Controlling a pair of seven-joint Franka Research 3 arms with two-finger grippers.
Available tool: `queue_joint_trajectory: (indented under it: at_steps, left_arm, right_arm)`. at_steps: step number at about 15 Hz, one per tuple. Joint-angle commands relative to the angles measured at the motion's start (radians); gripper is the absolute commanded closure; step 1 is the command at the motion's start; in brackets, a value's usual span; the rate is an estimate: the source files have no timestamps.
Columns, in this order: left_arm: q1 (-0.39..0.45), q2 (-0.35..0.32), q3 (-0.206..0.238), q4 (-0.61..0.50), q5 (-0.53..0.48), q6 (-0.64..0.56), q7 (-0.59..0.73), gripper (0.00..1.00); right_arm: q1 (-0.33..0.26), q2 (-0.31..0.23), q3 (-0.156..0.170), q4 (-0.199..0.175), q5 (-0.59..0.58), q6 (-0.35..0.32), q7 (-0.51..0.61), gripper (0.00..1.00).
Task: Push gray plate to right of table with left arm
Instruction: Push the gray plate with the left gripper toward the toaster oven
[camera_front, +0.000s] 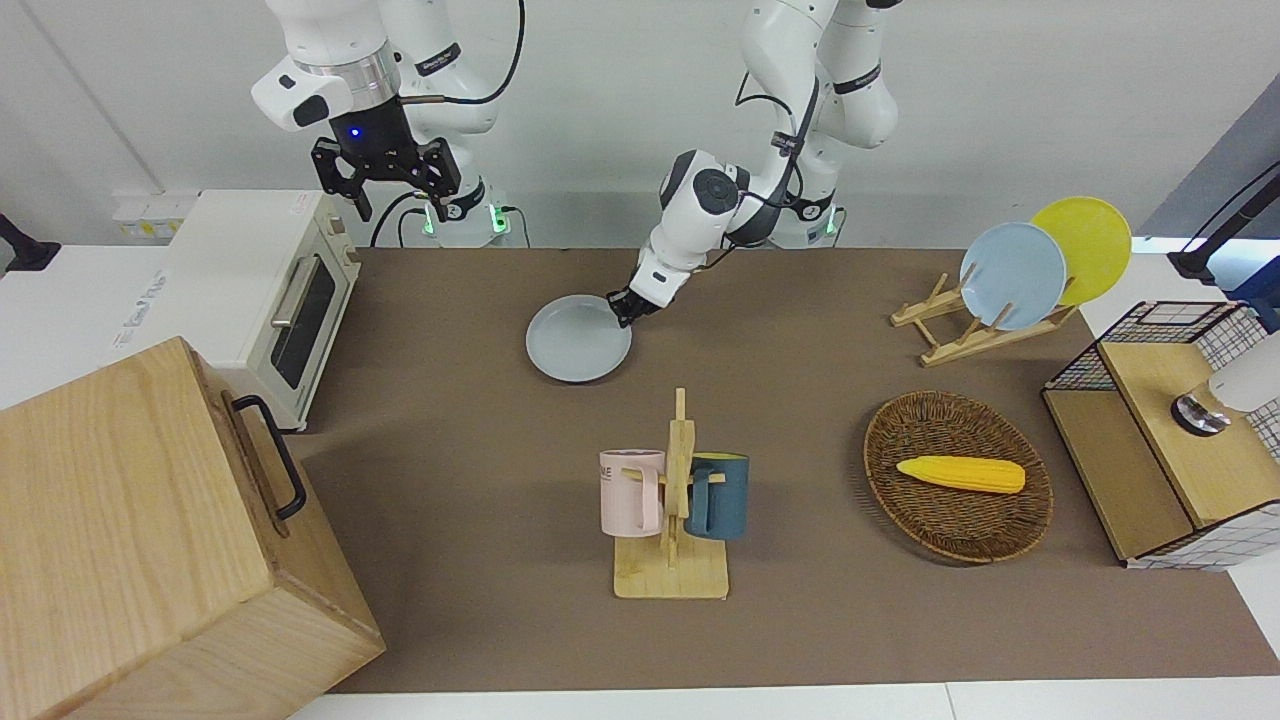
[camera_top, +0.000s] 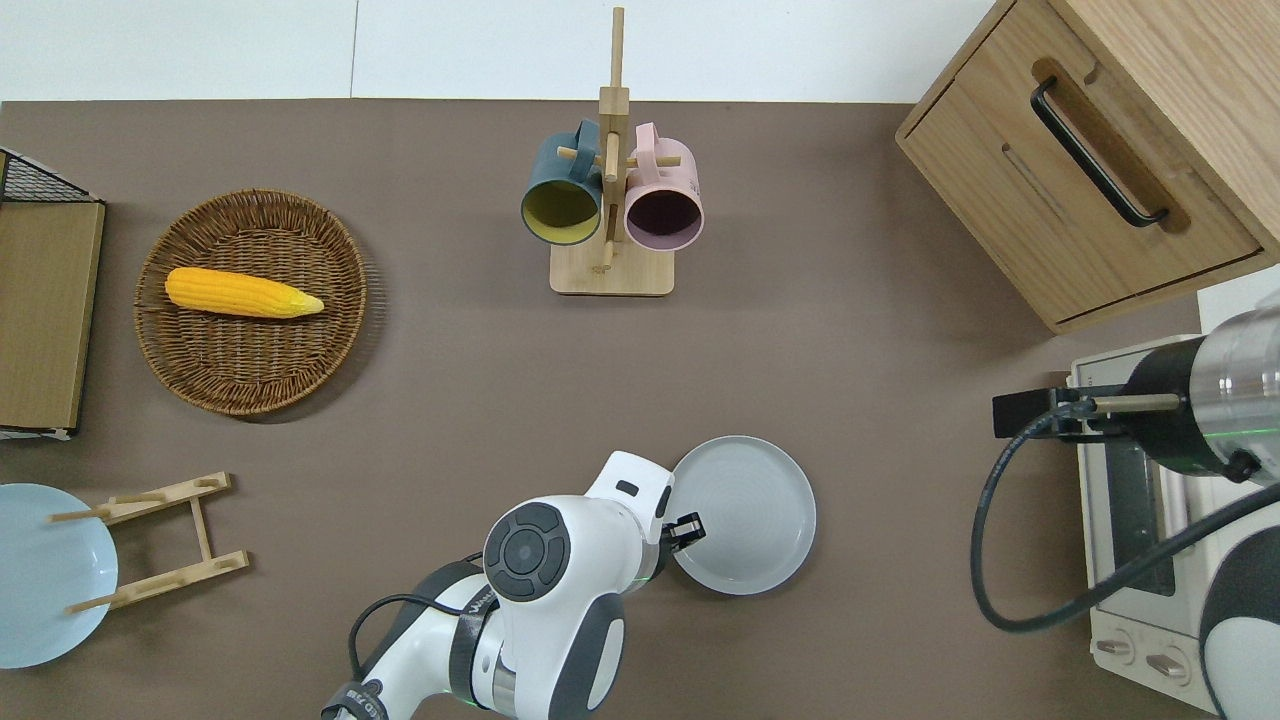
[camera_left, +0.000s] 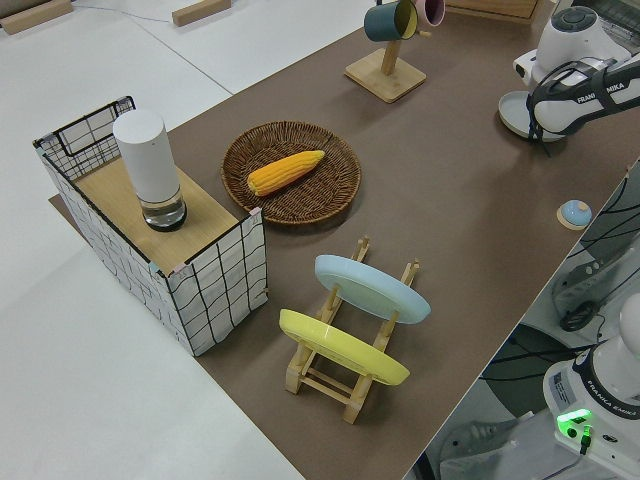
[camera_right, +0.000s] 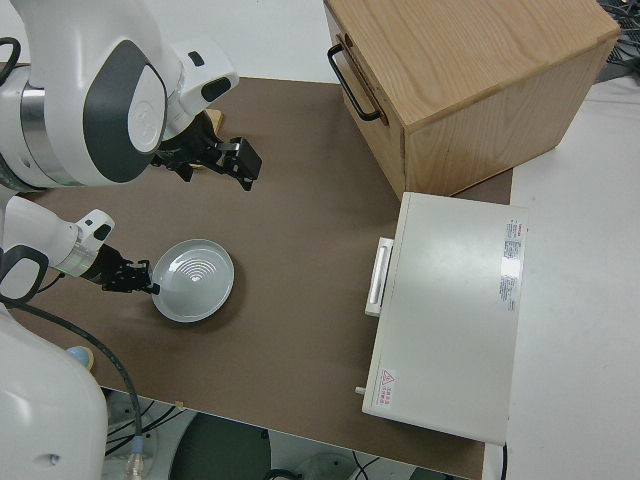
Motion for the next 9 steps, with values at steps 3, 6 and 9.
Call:
queue_joint_trajectory:
  at_steps: [3, 6, 9]
  left_arm:
    - [-0.038, 0.058, 0.011, 0.032, -0.02, 0.061, -0.01, 0.96]
    - [-0.06, 0.08, 0.009, 0.033, -0.02, 0.103, -0.01, 0.94]
    - [-0.07, 0.092, 0.009, 0.047, -0.02, 0.104, -0.012, 0.9]
  right_arm:
    - [-0.024, -0.027, 0.014, -0.027, 0.021, 0.0, 0.01, 0.005]
    - [-0.024, -0.027, 0.014, -0.027, 0.021, 0.0, 0.01, 0.005]
    - [-0.024, -0.027, 0.014, -0.027, 0.021, 0.0, 0.01, 0.005]
